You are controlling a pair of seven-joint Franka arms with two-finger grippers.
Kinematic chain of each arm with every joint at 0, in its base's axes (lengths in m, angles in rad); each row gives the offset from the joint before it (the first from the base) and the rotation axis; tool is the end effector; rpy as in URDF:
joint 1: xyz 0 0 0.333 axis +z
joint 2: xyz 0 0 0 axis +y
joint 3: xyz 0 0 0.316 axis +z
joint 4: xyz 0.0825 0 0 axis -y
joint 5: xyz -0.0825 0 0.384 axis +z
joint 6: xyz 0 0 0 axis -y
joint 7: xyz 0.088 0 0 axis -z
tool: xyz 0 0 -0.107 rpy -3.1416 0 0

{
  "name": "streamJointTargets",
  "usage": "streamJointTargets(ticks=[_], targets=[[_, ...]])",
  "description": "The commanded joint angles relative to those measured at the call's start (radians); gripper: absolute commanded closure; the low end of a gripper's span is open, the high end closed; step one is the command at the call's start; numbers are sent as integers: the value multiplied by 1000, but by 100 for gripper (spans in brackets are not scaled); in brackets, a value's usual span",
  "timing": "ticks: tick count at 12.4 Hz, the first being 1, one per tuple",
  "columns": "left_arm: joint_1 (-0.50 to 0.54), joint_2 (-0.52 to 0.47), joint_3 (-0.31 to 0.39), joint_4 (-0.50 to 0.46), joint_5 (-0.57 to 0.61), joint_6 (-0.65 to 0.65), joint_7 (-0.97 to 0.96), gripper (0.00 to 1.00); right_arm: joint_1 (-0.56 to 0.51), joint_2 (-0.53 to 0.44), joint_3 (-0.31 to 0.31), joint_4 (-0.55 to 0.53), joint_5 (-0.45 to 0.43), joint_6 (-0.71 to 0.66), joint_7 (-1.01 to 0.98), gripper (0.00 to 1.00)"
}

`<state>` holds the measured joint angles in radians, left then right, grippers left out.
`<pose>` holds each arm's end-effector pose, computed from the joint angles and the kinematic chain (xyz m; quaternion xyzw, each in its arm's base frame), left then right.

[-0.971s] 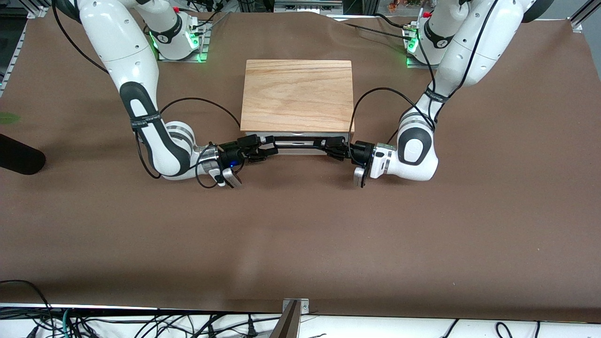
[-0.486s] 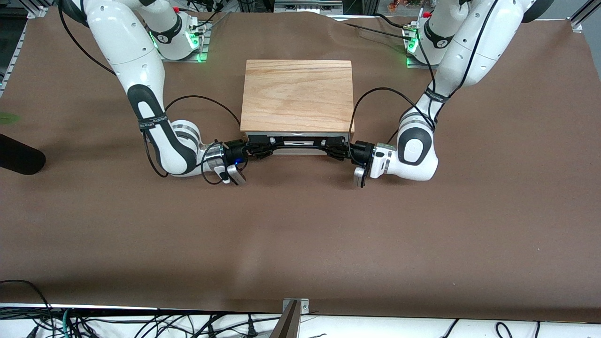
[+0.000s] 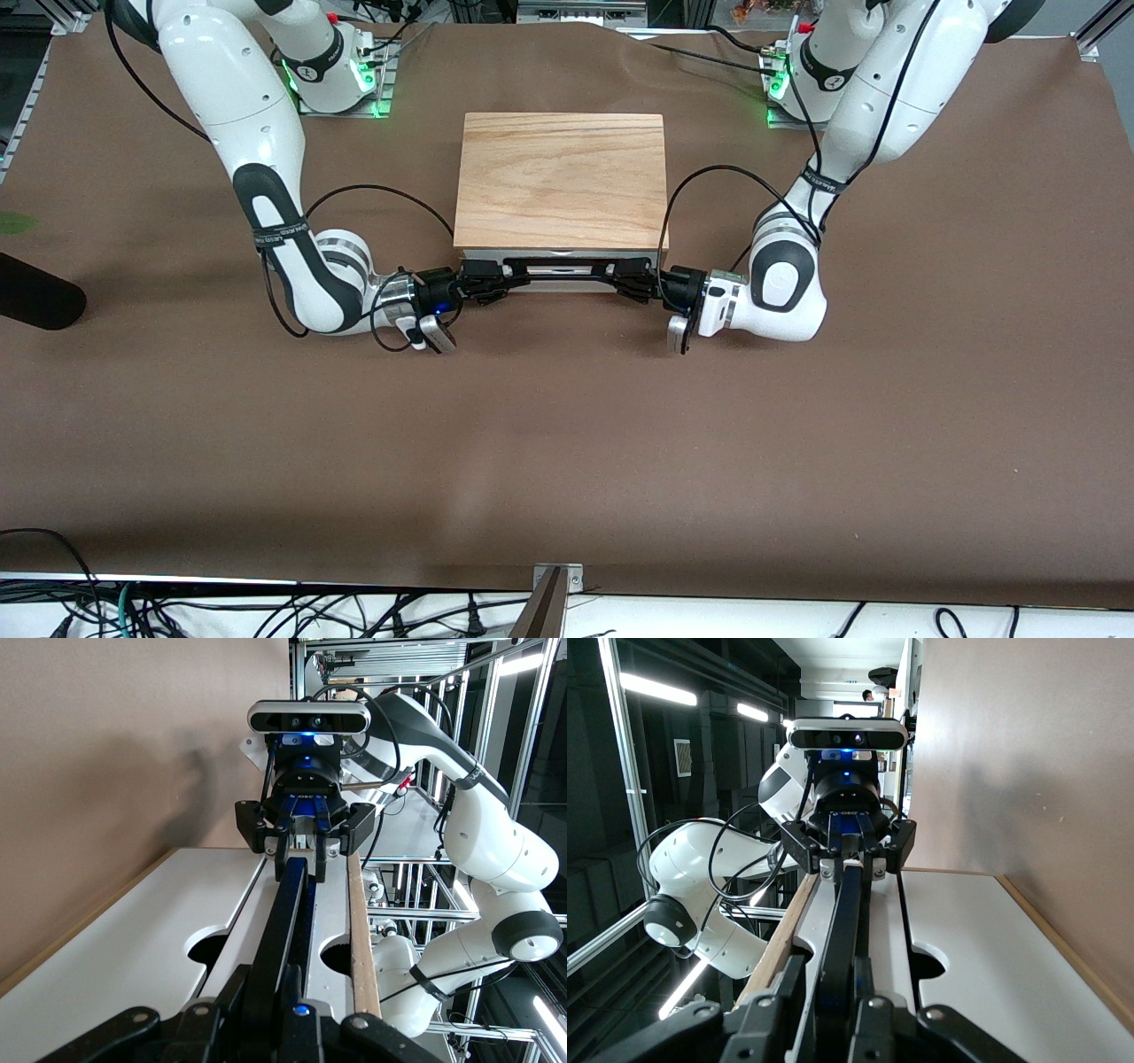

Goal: Pull top drawer with both arms simultaneously
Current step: 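Pull the handle outward with both grippers, sliding the drawer open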

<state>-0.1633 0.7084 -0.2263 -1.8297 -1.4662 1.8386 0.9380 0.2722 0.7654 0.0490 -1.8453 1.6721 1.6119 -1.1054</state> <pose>0.5450 -0.3007 0.1733 0.7456 -0.0982 -0.0880 0.6532 0.5386 0.2857 0.1440 -0.6836 -0.0889 0.0506 0.7226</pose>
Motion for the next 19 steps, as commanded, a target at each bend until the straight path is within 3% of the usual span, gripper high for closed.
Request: streamJointTargets(ticks=[1,10,15,19], targets=[[10,-29,-2,-31,-17,-10,12,100,-4,-5,5,-22,12,-9,-24,72],[5,-26,-2,-17,-17,-9,-5,100,-2,-6,3,-11,18,14,-24,92],[-7,-15,-2,15,-16,-6,-25,100,-2,0,3,41,23,68,-2,92],[-7,31,2,108,-16,-6,-77,100,-17,35,0,109,23,68,21,92]])
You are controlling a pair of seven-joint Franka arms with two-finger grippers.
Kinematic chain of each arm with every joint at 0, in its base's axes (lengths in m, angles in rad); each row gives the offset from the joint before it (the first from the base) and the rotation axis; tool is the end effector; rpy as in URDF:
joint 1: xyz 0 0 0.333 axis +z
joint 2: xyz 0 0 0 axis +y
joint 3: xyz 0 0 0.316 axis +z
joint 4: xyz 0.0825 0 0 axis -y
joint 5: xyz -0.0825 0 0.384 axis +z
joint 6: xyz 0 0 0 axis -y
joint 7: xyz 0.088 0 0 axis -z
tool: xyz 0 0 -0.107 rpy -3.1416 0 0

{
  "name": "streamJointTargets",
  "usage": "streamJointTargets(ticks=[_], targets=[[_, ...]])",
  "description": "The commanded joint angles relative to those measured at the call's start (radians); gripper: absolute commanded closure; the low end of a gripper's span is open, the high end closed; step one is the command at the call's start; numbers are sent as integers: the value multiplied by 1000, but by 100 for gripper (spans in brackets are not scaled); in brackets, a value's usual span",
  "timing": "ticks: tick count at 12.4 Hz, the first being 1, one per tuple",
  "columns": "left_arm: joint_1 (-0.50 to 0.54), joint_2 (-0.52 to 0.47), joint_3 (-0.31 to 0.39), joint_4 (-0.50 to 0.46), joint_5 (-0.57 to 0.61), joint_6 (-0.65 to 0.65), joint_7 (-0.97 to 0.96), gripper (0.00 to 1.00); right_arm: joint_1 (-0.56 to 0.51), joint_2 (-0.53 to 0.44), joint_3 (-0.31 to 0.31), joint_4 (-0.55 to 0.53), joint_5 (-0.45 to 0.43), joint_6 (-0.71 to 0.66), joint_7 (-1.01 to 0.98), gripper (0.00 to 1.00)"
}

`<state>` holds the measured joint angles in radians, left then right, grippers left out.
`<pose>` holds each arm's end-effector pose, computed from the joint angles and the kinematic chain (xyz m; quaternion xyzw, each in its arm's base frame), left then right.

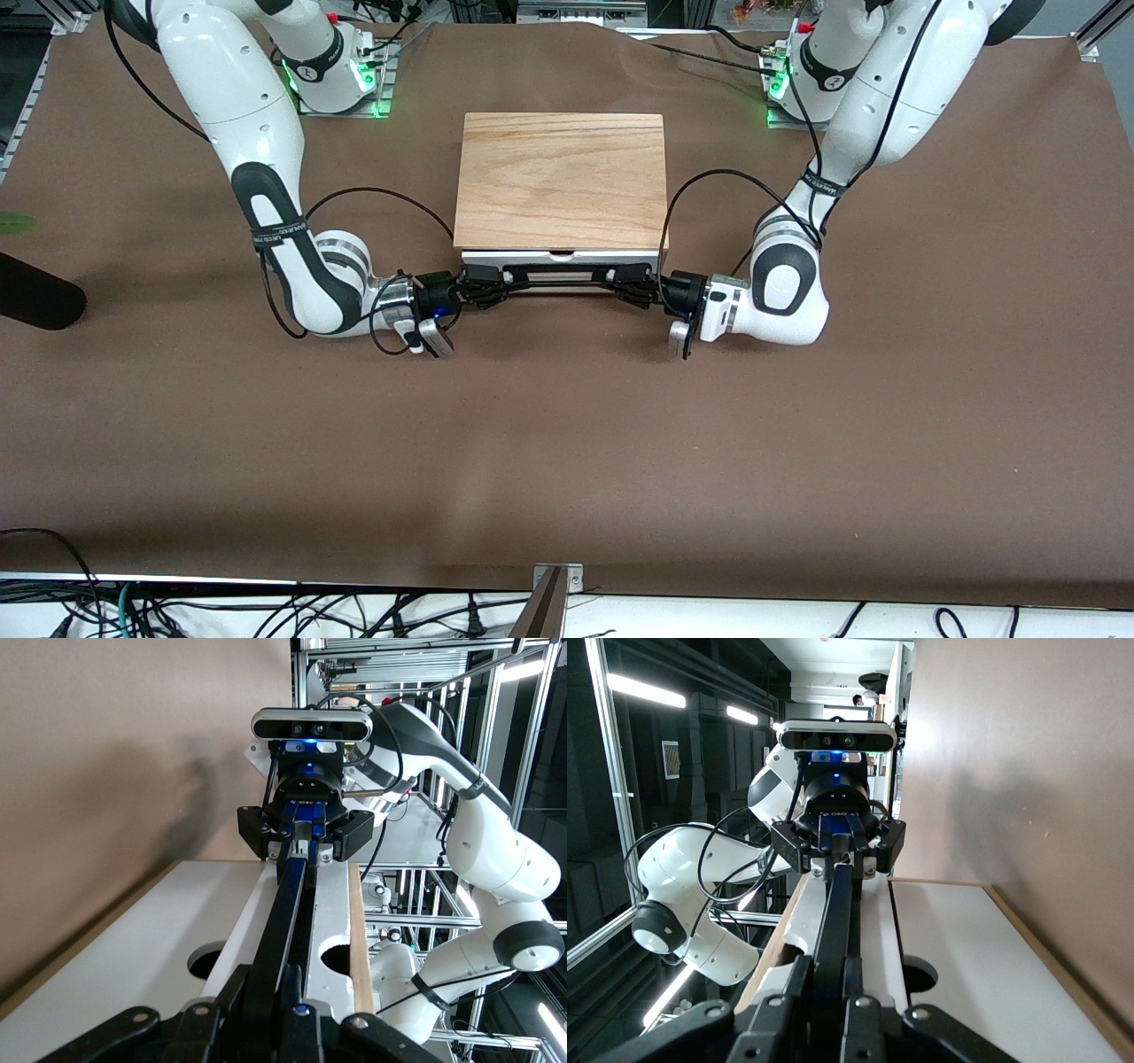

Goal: Pull top drawer with both arms simultaneously
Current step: 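Pull the handle outward with both grippers, sliding the drawer open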

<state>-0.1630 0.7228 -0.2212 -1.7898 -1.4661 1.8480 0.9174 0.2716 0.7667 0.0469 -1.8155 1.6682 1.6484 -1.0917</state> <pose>0.5591 -0.2995 0.1773 0.7484 -0.0933 -0.0799 0.6518 0.5516 0.2844 0.1491 -0.6950 -0.0893 0.0384 0.7124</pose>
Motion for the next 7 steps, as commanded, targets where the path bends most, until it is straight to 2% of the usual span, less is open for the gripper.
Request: streamJointTargets(ticks=[1,7], targets=[[-7,39,-1,98,-16,-13,-64,100,-22,48,2,102,25,31,18,92],[-9,184,11,324,-11,-9,-173,100,-40,117,1,225,22,59,75,92]])
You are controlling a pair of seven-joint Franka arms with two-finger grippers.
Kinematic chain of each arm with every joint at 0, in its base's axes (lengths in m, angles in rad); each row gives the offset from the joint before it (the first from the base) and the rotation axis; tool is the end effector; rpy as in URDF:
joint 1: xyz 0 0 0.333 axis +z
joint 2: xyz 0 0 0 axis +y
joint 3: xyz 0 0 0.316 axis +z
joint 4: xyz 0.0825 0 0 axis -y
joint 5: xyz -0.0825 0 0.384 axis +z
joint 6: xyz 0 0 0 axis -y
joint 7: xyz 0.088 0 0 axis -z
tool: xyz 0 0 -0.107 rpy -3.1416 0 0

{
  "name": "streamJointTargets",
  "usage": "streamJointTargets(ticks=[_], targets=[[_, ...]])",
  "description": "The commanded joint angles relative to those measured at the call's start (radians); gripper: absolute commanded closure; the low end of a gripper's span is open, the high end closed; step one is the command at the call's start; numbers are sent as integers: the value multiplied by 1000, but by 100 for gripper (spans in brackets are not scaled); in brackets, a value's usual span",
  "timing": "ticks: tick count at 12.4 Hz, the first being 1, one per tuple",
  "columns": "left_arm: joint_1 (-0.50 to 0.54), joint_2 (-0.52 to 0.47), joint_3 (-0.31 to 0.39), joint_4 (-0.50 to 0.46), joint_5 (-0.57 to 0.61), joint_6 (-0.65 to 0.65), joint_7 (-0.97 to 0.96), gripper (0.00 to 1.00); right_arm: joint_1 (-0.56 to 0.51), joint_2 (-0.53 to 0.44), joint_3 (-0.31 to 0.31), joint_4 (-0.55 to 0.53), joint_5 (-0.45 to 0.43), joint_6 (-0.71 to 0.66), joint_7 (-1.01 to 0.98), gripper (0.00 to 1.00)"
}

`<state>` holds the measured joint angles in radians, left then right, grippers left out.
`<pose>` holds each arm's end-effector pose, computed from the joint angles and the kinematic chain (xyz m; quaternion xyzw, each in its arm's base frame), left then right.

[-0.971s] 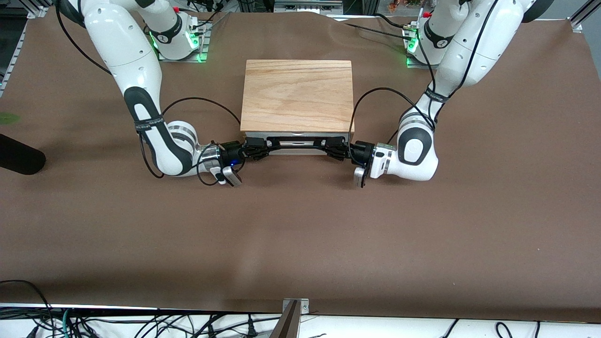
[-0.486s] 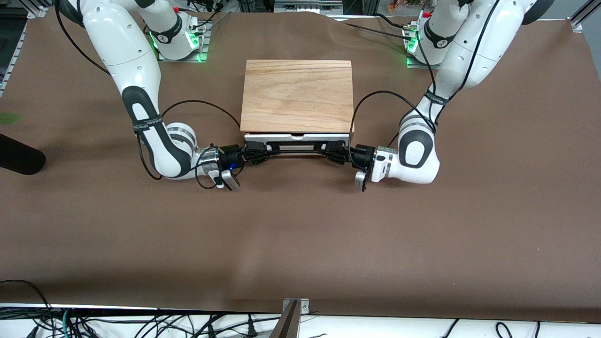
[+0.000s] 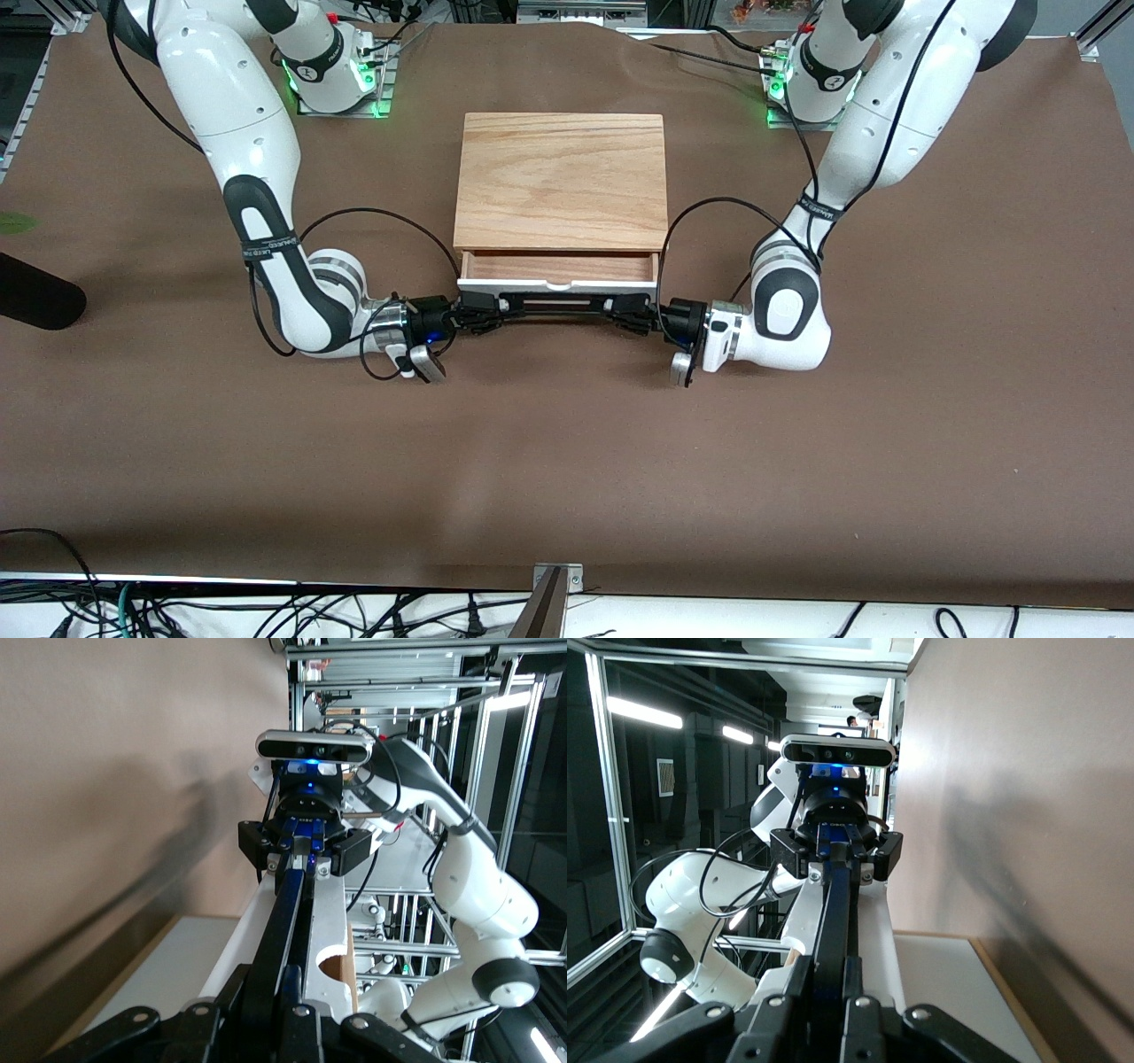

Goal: Pull top drawer with both arms simultaneously
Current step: 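Pull the handle outward with both grippers, sliding the drawer open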

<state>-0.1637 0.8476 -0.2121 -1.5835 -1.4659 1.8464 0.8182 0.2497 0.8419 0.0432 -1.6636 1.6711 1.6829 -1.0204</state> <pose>0.6117 -0.3029 0.1735 0.7441 -0.0678 -0.0725 0.6607 0.5989 0.2772 0.1513 -0.7029 -0.0739 0.0189 0.7072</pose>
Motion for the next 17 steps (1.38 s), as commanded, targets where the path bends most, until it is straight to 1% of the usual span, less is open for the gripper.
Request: streamJointTargets(ticks=[1,3,4,5,9,10,14,17], targets=[[-8,77,2,157,-11,-4,-105,100,-26,51,4,90,19,24,17,92],[-8,100,8,198,-11,-1,-119,100,-30,69,3,128,19,26,29,92],[-10,110,22,212,-13,-3,-119,100,-32,75,1,143,19,27,42,92],[-13,120,28,229,-13,-1,-119,100,-32,77,-11,160,19,38,61,92],[-13,149,45,292,-14,2,-125,100,-32,83,-11,203,18,84,108,92],[-13,163,46,313,-14,23,-129,100,-32,92,-13,218,18,86,108,92],[-31,172,46,332,-16,94,-134,100,-33,108,-43,246,18,87,108,92],[-31,174,48,324,-11,94,-129,100,-33,112,-46,246,18,89,102,92]])
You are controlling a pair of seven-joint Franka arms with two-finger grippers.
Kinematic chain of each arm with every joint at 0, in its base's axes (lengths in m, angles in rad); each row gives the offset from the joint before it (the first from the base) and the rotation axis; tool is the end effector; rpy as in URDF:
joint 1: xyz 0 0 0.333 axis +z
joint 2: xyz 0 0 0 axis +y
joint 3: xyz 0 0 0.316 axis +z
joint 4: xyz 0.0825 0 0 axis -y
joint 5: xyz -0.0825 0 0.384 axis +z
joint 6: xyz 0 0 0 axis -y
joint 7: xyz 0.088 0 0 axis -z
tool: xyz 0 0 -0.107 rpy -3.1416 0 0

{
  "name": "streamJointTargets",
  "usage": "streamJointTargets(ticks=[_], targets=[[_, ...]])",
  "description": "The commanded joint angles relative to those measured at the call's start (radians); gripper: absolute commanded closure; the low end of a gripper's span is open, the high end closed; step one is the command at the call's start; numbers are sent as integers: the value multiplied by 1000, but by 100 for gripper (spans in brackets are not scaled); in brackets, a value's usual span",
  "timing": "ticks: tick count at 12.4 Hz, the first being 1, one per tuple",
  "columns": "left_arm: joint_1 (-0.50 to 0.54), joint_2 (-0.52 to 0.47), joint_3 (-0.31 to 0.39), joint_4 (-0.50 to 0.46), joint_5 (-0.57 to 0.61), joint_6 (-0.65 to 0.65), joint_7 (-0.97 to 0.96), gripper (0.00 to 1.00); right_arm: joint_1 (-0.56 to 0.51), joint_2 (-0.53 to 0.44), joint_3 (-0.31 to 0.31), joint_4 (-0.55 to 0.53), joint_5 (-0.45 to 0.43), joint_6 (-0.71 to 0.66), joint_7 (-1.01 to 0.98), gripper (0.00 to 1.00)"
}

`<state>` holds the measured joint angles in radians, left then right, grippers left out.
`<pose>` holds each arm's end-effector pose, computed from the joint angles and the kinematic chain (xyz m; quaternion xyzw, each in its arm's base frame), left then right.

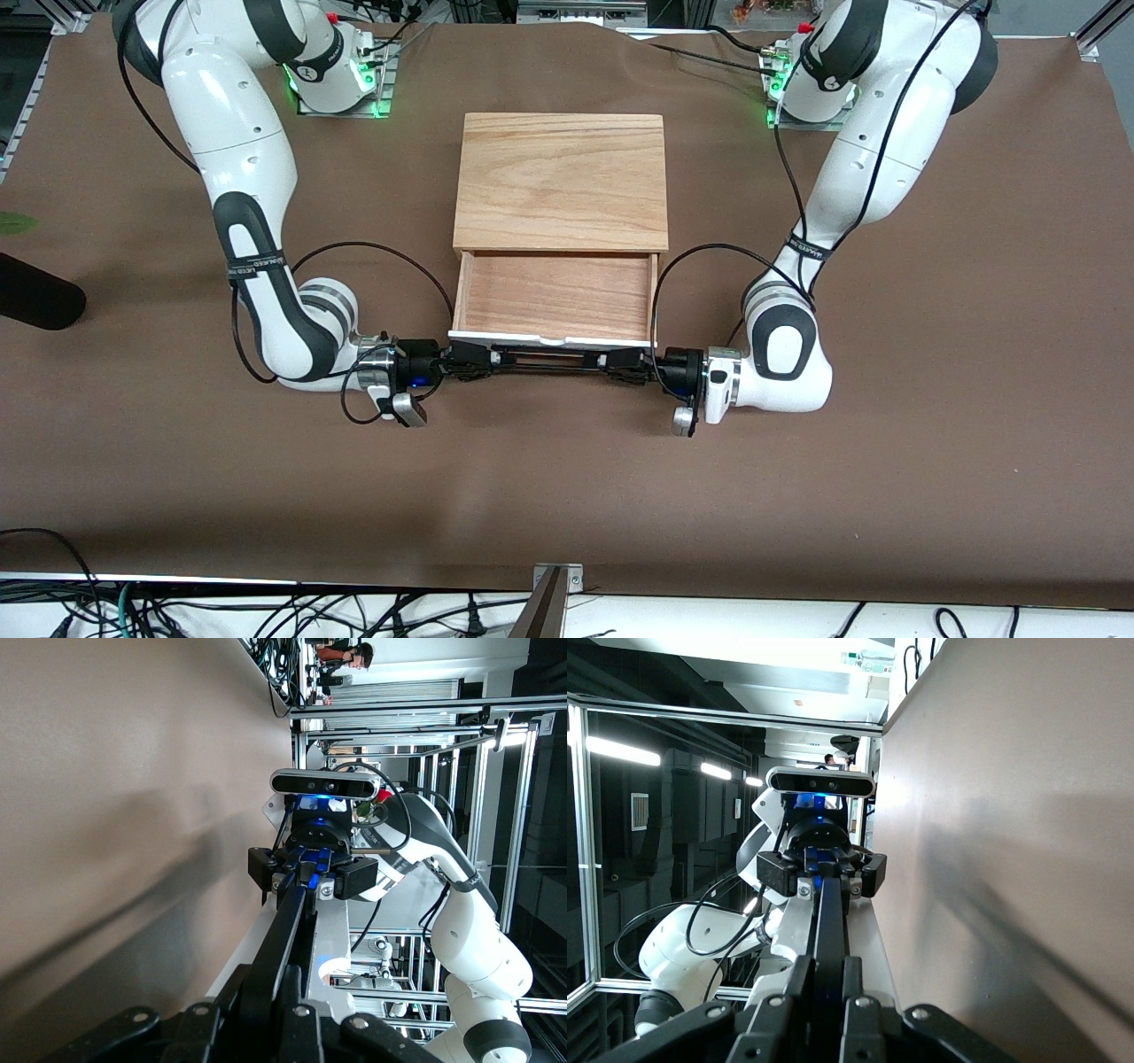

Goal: Pull top drawer with both arms simultaneously
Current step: 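Open both grippers and draw them back from the handle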

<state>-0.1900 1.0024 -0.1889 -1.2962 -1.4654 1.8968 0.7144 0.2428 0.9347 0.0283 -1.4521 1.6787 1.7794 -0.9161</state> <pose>0.6766 -0.3071 0.1754 0.7513 -0.0469 -0.0346 0.6574 0.6606 0.2685 0.1608 -0.7252 -0.0478 -0.0185 0.6866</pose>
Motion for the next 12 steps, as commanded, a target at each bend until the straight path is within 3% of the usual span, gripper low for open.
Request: streamJointTargets(ticks=[1,2,3,4,5,6,12], targets=[[-5,19,25,35,-12,44,-26,100,-26,19,-31,35,10,-6,-3,86],[-5,19,25,35,-12,44,-26,100,-26,19,-31,35,10,-6,-3,73],[-5,19,25,34,-12,44,-26,100,-25,19,-31,35,10,-6,-1,42],[-5,19,25,34,-12,44,-26,100,-25,19,-31,35,10,-6,-3,3],[-3,19,23,34,-12,44,-29,62,-25,19,-31,35,10,-8,-4,0],[-6,18,23,31,-10,44,-15,3,-25,18,-31,35,10,-6,-1,0],[0,-13,29,25,-13,44,-59,0,-20,7,-45,35,-13,38,3,0]])
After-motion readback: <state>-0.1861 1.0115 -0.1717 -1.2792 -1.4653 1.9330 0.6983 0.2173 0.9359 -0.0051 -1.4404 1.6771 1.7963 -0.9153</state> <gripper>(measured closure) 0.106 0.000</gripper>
